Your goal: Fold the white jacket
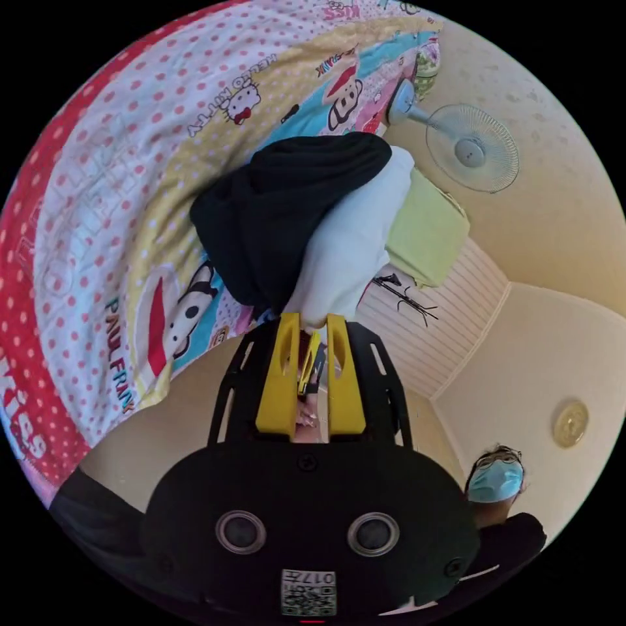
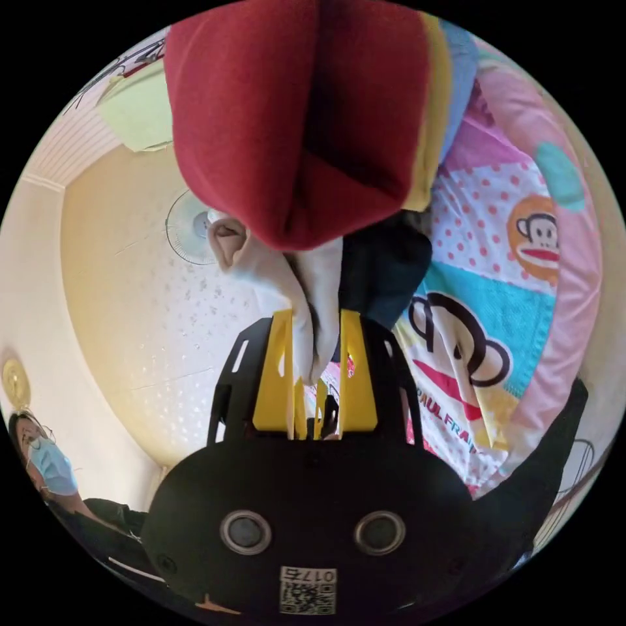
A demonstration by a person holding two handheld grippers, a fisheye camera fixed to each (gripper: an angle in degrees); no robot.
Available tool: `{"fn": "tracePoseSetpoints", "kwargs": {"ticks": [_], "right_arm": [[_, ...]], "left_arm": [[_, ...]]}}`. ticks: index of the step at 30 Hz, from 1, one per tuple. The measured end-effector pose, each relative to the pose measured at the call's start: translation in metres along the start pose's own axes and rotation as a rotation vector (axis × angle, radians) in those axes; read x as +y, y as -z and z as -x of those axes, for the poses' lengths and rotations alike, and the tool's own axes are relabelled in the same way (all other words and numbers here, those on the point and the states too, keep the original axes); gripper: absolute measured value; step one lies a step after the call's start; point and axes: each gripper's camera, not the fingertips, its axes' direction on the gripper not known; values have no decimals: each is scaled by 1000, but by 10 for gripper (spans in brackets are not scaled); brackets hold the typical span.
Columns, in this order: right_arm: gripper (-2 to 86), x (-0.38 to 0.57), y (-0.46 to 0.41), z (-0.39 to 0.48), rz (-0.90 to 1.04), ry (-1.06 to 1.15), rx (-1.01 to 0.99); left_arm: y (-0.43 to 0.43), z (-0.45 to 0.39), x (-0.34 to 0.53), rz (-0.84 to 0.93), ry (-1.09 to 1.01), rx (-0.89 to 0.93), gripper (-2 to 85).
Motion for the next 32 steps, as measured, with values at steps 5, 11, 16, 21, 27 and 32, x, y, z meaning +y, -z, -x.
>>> {"fn": "tracePoseSetpoints", "kwargs": {"ticks": [5,11,16,21,27,32], "right_arm": [[31,53,34,-14,41,-112,6],[7,75,48,29,110,-155,-192],[3,88,44,127,210,54,-332],[3,145,16,240,534,436,-416],[3,302,-69,255,1252,609,54],[4,448,-114,202,1657,489,154]], "left_arm": [[67,-12,44,-39,-64,-186,-7],[157,-74,127,-187,-249,-328,-10],[220,-135,224,-333,-469,-448,-10],[293,-162,358,-503,-698,-604,-10],[363,-87,487,-671,-654,-800,-10],[410,15,545,-766,-435,-712,-9]]}}
